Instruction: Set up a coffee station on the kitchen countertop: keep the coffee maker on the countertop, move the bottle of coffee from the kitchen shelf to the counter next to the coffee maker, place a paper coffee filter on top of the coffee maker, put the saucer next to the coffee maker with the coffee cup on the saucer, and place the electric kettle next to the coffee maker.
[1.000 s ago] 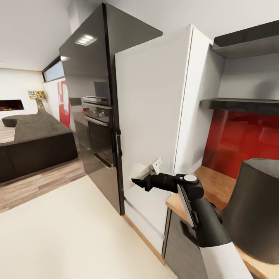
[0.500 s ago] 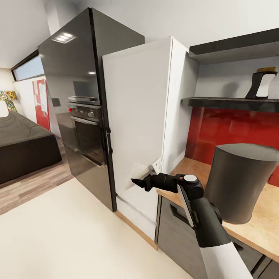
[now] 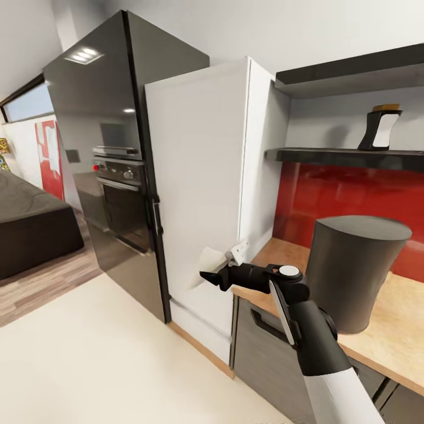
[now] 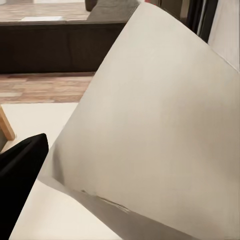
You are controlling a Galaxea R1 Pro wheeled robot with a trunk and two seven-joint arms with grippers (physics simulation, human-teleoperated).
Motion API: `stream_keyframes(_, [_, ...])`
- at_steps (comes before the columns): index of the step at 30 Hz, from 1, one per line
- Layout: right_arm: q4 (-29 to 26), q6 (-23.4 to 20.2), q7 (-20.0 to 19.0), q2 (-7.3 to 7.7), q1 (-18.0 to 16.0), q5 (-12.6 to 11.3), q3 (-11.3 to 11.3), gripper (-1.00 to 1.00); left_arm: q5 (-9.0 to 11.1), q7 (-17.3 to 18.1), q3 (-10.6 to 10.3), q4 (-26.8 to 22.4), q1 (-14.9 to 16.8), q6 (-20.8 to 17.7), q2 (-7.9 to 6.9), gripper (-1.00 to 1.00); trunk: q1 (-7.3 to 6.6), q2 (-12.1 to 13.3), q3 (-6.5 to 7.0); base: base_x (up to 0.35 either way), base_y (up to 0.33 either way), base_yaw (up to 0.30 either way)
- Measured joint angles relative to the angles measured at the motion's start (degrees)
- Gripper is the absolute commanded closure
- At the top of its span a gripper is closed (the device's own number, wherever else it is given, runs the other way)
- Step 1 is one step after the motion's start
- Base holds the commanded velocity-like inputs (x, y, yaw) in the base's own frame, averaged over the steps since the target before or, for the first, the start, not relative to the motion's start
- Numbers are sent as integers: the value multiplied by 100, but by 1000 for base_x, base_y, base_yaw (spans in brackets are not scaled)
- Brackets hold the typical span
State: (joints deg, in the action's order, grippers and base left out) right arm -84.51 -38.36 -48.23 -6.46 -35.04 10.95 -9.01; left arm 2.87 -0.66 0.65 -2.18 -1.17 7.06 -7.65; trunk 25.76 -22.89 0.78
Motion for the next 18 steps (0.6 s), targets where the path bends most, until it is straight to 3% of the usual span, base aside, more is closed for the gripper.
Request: stream_keyframes(18, [8, 0, 8, 0, 0, 4, 10, 100, -2, 0, -2, 2, 0, 0, -1, -100, 0, 0, 43, 0, 0, -274])
